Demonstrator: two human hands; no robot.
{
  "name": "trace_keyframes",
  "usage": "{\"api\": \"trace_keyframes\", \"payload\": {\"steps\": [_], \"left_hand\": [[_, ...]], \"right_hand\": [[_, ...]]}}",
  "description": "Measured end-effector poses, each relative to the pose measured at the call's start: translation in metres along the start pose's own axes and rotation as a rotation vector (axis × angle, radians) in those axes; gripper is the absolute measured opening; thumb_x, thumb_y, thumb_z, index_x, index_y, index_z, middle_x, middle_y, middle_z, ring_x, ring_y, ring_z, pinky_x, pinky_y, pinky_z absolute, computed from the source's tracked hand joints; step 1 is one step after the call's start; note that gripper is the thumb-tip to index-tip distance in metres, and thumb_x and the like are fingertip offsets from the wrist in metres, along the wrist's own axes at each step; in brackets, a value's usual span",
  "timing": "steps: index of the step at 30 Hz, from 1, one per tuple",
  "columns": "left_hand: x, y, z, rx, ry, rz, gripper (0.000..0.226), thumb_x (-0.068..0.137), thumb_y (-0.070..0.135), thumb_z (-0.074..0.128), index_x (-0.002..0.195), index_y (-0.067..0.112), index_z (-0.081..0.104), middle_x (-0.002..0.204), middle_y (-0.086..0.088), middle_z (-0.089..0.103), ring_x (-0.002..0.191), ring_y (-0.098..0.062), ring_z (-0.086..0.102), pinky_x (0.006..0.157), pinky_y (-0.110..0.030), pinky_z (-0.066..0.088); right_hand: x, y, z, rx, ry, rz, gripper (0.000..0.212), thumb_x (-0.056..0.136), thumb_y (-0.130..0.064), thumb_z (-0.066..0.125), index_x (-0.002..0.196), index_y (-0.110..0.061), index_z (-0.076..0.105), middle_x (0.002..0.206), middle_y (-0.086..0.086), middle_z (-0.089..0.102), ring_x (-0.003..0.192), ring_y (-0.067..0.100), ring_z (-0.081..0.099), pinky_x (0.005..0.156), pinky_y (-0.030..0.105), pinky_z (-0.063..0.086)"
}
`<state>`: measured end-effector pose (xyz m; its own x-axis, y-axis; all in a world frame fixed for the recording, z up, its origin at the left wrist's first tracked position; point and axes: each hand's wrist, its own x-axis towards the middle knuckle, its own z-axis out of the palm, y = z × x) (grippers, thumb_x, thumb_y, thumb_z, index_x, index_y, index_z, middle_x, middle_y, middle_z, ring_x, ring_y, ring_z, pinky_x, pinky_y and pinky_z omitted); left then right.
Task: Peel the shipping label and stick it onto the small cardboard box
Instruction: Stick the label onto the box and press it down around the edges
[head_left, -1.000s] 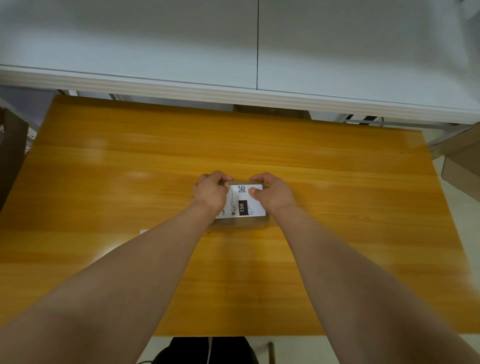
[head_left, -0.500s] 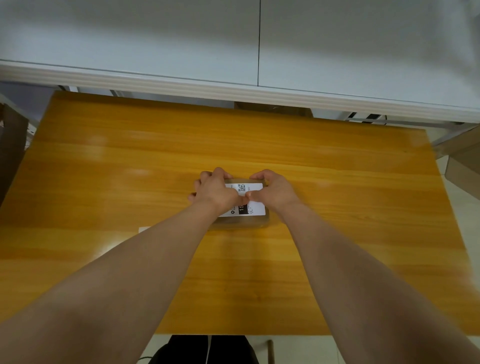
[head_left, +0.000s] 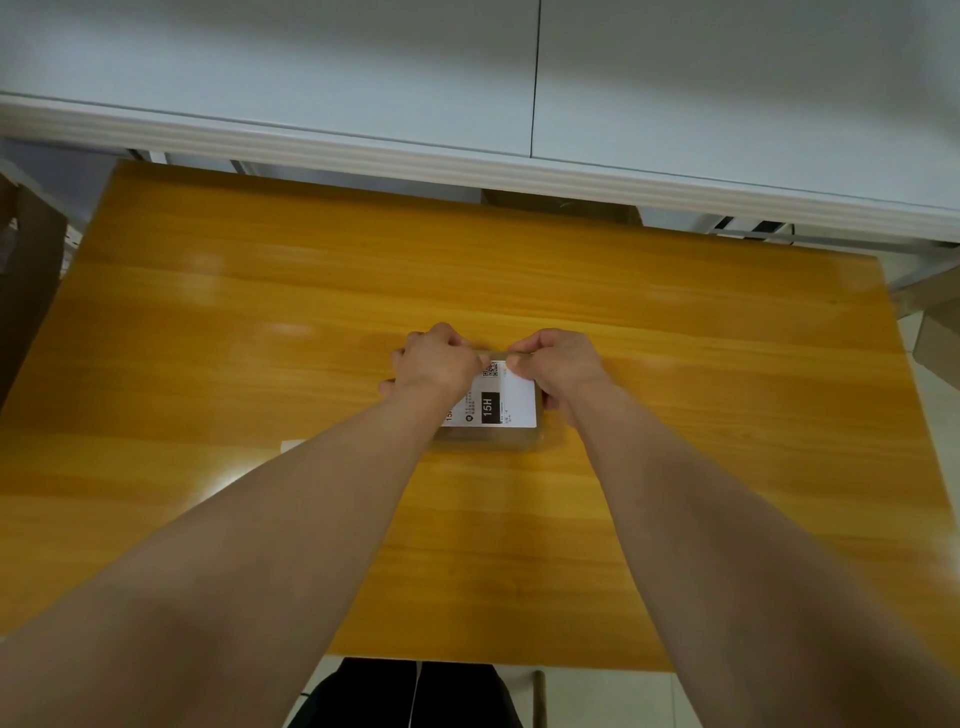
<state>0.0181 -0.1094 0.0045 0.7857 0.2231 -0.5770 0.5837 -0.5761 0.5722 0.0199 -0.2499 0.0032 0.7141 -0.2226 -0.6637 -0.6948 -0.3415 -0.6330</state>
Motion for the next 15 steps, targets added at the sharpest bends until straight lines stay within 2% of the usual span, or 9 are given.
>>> {"api": "trace_keyframes", "payload": {"steps": [2,5,6,8,10,11,13,15], "left_hand": [[-0.001,-0.001,0.000,0.016,0.002,0.006,0.016,0.084,0.042,0.066,0.095,0.031,0.060,0.121,-0.002,0.053,0.126,-0.027,0.037,0.104,-0.052,0.035],[-0.002,-0.001,-0.002,0.065,-0.041,0.020,0.030,0.080,0.049,0.069,0.101,0.033,0.056,0.129,-0.001,0.046,0.130,-0.027,0.034,0.106,-0.052,0.035],[-0.003,-0.001,-0.003,0.088,-0.064,0.020,0.038,0.075,0.051,0.073,0.103,0.034,0.053,0.131,-0.002,0.043,0.131,-0.028,0.033,0.106,-0.051,0.035],[-0.006,0.001,-0.005,0.156,-0.111,0.024,0.055,0.066,0.051,0.081,0.106,0.033,0.047,0.134,-0.004,0.038,0.132,-0.029,0.030,0.108,-0.050,0.035],[-0.006,0.002,-0.007,0.203,-0.151,0.042,0.066,0.061,0.047,0.085,0.111,0.032,0.045,0.136,-0.006,0.035,0.132,-0.030,0.029,0.108,-0.050,0.035],[-0.006,0.001,-0.007,0.218,-0.163,0.051,0.071,0.060,0.046,0.086,0.115,0.031,0.045,0.136,-0.006,0.035,0.132,-0.030,0.029,0.107,-0.050,0.035],[-0.008,-0.001,-0.006,0.245,-0.148,0.062,0.075,0.058,0.047,0.087,0.119,0.031,0.045,0.135,-0.005,0.035,0.132,-0.030,0.030,0.106,-0.050,0.035],[-0.010,-0.001,-0.002,0.248,-0.104,0.053,0.072,0.060,0.050,0.084,0.118,0.033,0.046,0.134,-0.003,0.037,0.131,-0.028,0.032,0.102,-0.047,0.034]], "right_hand": [[-0.002,0.001,-0.001,-0.006,0.028,-0.009,0.007,0.090,-0.019,0.068,0.088,-0.022,0.074,0.102,0.008,0.076,0.090,0.024,0.066,0.065,0.032,0.048],[-0.012,0.003,-0.009,0.010,-0.032,-0.030,0.018,0.096,-0.024,0.062,0.109,-0.017,0.073,0.104,0.006,0.073,0.089,0.022,0.062,0.075,0.037,0.054],[-0.016,0.004,-0.014,0.022,-0.091,-0.046,0.020,0.095,-0.021,0.065,0.114,-0.017,0.070,0.103,0.006,0.071,0.089,0.021,0.063,0.073,0.034,0.054],[-0.024,0.007,-0.022,0.010,-0.236,-0.067,0.043,0.087,-0.009,0.075,0.126,-0.022,0.062,0.106,0.007,0.070,0.087,0.019,0.066,0.064,0.023,0.053],[-0.026,0.010,-0.025,-0.020,-0.305,-0.073,0.064,0.080,0.004,0.077,0.134,-0.024,0.056,0.116,0.008,0.069,0.095,0.021,0.068,0.069,0.023,0.055],[-0.026,0.012,-0.024,-0.027,-0.294,-0.076,0.067,0.079,0.007,0.077,0.135,-0.023,0.055,0.118,0.009,0.069,0.097,0.023,0.068,0.072,0.025,0.057],[-0.025,0.012,-0.019,-0.035,-0.217,-0.095,0.059,0.082,0.006,0.074,0.132,-0.022,0.059,0.115,0.011,0.071,0.092,0.025,0.069,0.070,0.030,0.058],[-0.025,0.012,-0.016,-0.008,-0.129,-0.102,0.040,0.090,-0.002,0.068,0.124,-0.022,0.065,0.110,0.010,0.072,0.088,0.026,0.070,0.071,0.039,0.060]]}}
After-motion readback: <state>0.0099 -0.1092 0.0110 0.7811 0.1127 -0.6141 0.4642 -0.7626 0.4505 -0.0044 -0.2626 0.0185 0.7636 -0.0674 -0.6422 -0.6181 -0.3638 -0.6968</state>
